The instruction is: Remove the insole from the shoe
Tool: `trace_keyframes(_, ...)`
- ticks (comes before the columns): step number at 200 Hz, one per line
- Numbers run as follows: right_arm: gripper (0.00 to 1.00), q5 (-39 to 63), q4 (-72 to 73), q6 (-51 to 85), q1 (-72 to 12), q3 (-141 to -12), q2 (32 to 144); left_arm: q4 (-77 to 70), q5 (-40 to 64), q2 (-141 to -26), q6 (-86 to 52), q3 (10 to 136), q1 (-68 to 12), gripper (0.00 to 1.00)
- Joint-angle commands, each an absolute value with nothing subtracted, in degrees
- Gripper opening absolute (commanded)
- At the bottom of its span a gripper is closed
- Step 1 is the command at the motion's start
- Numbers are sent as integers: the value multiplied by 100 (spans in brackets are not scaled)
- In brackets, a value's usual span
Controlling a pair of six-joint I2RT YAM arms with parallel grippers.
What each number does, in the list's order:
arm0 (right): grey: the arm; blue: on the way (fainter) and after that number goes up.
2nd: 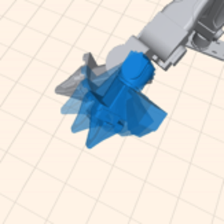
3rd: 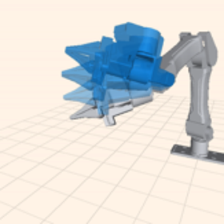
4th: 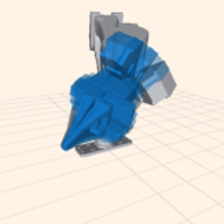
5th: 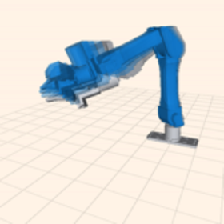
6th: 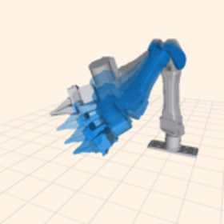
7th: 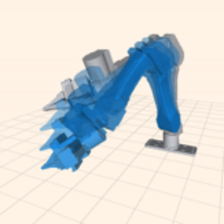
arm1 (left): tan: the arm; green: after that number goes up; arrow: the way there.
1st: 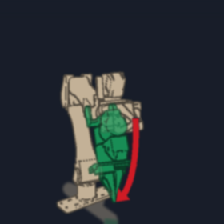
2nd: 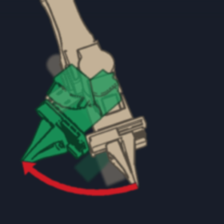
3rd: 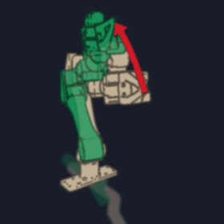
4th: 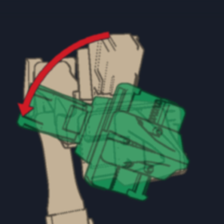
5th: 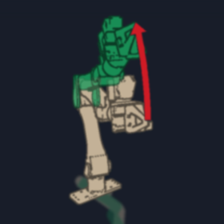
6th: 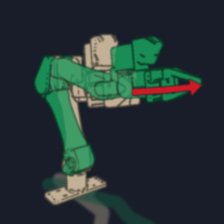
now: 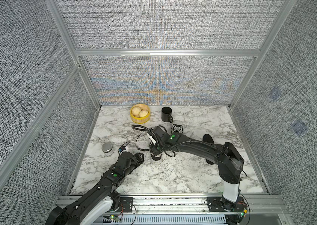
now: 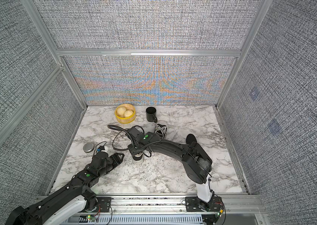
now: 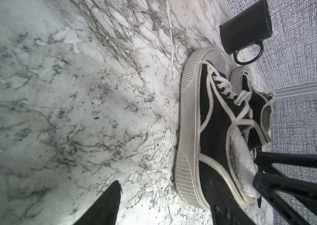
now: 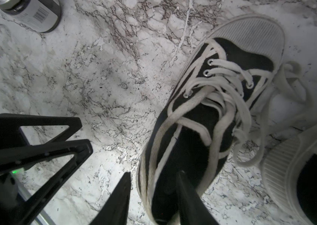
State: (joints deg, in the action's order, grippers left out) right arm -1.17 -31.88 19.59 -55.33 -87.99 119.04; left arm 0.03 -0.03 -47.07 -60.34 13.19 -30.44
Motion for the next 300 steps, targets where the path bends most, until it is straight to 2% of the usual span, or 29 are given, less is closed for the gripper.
trace_keyframes(1, 38, -210, -3262, 1927, -5545, -8807, 11974, -18, 34, -4700, -6032, 1318, -3032, 72)
trace_keyframes(30, 30, -202, -3317, 1951, -5566, -8799, 12075, -35, 57, -4711, -5996, 1340, -3035, 72)
trace_keyframes(67, 8, -71, -3323, 2062, -5546, -8982, 12007, -124, 389, -4752, -5717, 1392, -3033, 74)
trace_keyframes(87, 1, 175, -3392, 2200, -5481, -9229, 11980, -411, 905, -4927, -5633, 1376, -3037, 79)
trace_keyframes(135, 0, 1090, -3145, 2752, -5231, -9249, 11980, -1240, 1661, -5510, -5527, 1475, -3041, 88)
trace_keyframes(165, 0, 1331, -2966, 3014, -5159, -9200, 12006, -1415, 1870, -5868, -5395, 1543, -3052, 89)
trace_keyframes(247, 0, 2175, -2707, 3427, -5057, -8929, 11573, -744, 1275, -7313, -5312, 2096, -3053, 70)
trace_keyframes(276, 0, 2551, -3026, 3397, -4906, -8916, 11376, -642, 1213, -7605, -5328, 2195, -3054, 69)
trace_keyframes(300, 0, 2468, -3736, 2906, -4812, -9130, 11364, -676, 1184, -7442, -5326, 2210, -3050, 69)
